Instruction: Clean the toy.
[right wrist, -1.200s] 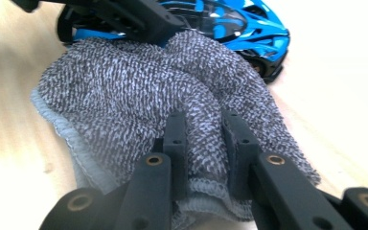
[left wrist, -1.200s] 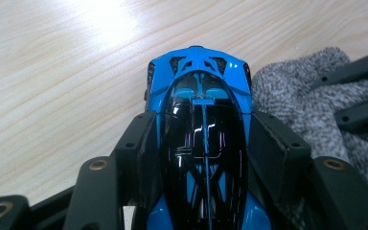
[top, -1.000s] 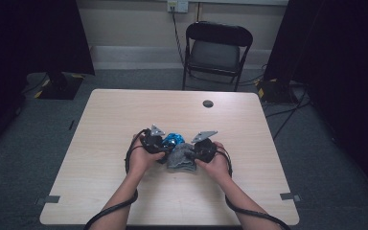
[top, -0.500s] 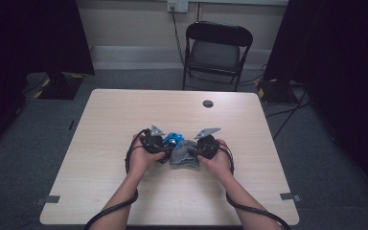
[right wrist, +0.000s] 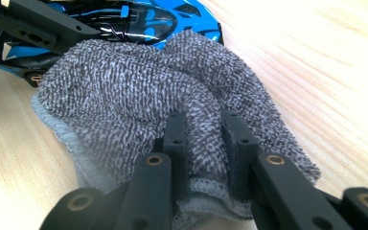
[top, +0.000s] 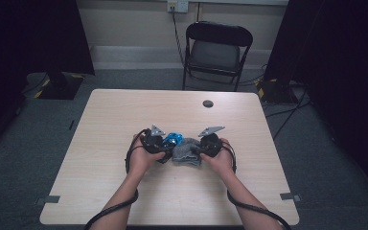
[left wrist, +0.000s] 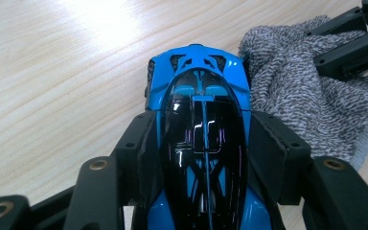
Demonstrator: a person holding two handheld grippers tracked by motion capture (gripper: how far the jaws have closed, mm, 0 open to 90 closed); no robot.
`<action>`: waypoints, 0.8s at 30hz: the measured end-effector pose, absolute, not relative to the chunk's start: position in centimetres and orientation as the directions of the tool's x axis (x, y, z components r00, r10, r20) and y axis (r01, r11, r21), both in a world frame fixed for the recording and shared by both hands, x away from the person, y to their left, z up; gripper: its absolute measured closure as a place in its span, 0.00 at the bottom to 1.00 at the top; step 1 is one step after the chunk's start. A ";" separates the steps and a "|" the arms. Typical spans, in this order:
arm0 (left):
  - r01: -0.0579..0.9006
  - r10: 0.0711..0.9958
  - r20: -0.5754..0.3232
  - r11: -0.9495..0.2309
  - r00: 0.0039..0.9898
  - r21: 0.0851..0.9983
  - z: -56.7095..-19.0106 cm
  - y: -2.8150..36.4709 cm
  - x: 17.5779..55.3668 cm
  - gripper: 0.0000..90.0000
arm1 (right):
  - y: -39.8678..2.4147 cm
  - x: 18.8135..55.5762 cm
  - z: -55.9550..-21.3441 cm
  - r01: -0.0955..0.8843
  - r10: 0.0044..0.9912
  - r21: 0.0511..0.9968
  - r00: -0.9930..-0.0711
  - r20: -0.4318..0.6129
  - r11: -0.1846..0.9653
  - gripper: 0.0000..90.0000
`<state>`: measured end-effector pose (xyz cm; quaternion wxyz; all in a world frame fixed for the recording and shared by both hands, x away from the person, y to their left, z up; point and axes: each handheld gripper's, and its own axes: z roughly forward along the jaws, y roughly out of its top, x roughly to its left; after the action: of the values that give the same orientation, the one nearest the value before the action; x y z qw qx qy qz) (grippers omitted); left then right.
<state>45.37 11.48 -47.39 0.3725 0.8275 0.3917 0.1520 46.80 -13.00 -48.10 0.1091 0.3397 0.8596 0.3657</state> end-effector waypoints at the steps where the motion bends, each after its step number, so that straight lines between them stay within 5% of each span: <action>1: 0.535 0.761 -0.041 -0.416 0.648 0.735 -47.4 11.5 45.4 0.50 | -13.0 46.9 -48.1 0.504 0.665 0.701 -0.745 0.057 0.504 0.83; 24: 0.533 0.762 -0.041 -0.411 0.646 0.739 -47.5 11.5 45.3 0.49 | -13.3 48.1 -47.8 0.518 0.705 0.694 -0.709 0.021 0.500 0.83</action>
<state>45.30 11.49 -47.46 0.3749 0.8260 0.3921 0.1530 48.13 -13.34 -47.81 0.1336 0.3574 0.8557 0.3495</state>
